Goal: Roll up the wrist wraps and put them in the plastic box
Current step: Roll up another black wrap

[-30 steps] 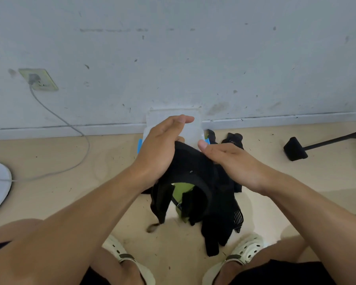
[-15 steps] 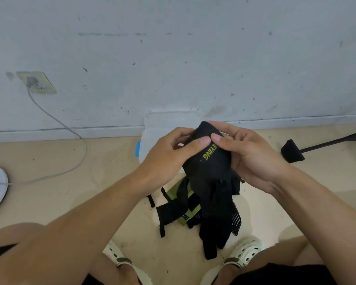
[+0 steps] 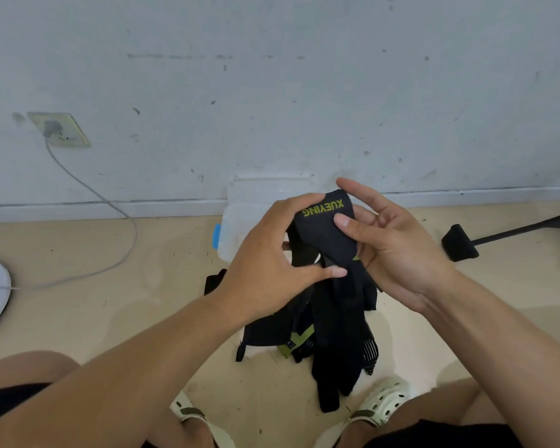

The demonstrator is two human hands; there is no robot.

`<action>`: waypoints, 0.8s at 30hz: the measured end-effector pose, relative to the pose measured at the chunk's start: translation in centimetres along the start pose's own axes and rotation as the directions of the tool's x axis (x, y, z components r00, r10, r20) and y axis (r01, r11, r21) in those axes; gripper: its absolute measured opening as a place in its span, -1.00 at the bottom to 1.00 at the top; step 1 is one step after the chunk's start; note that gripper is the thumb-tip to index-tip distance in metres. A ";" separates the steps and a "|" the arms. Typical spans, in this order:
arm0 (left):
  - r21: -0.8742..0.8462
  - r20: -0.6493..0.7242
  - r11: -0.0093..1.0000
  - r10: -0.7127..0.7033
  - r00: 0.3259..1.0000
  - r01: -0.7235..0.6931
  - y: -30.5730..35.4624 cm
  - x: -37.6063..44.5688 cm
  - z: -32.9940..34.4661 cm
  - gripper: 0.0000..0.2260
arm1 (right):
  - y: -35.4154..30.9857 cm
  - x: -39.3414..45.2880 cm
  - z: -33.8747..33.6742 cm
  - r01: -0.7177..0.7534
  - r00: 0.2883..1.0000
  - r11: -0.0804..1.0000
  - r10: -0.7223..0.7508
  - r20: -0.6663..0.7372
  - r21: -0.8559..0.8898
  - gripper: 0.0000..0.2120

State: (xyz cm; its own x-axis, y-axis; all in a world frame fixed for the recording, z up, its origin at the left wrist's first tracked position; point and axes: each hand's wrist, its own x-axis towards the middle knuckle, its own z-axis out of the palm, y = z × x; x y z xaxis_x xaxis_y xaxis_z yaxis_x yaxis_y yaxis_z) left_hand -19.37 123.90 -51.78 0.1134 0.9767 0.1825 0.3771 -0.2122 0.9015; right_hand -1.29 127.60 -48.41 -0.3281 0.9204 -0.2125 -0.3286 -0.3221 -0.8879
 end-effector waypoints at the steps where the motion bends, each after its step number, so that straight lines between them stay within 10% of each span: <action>1: -0.010 -0.022 1.000 -0.006 1.000 0.005 0.0 0.1 0.0 -0.27 | 0.0 0.0 0.0 0.000 1.000 1.000 0.000 -0.009 -0.014 -0.47; 7: -0.045 -0.019 0.994 -0.105 0.994 0.104 -0.2 0.1 -0.2 -0.77 | -0.1 -0.1 -0.3 0.056 0.991 0.931 -0.096 -0.093 -0.361 -0.59; 24: -0.256 0.224 0.879 -0.351 0.909 0.402 0.6 0.3 -0.2 -0.83 | -0.3 -0.3 -1.0 0.198 0.977 0.666 -0.193 0.090 -0.719 -0.72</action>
State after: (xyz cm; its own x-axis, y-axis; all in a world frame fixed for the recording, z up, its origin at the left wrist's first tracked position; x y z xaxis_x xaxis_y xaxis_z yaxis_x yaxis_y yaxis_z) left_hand -19.28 124.08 -51.13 0.1763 0.9551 -0.2379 0.1421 0.2145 0.9663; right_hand -0.23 127.57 -48.49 -0.3372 0.9414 0.0006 0.3532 0.1271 -0.9269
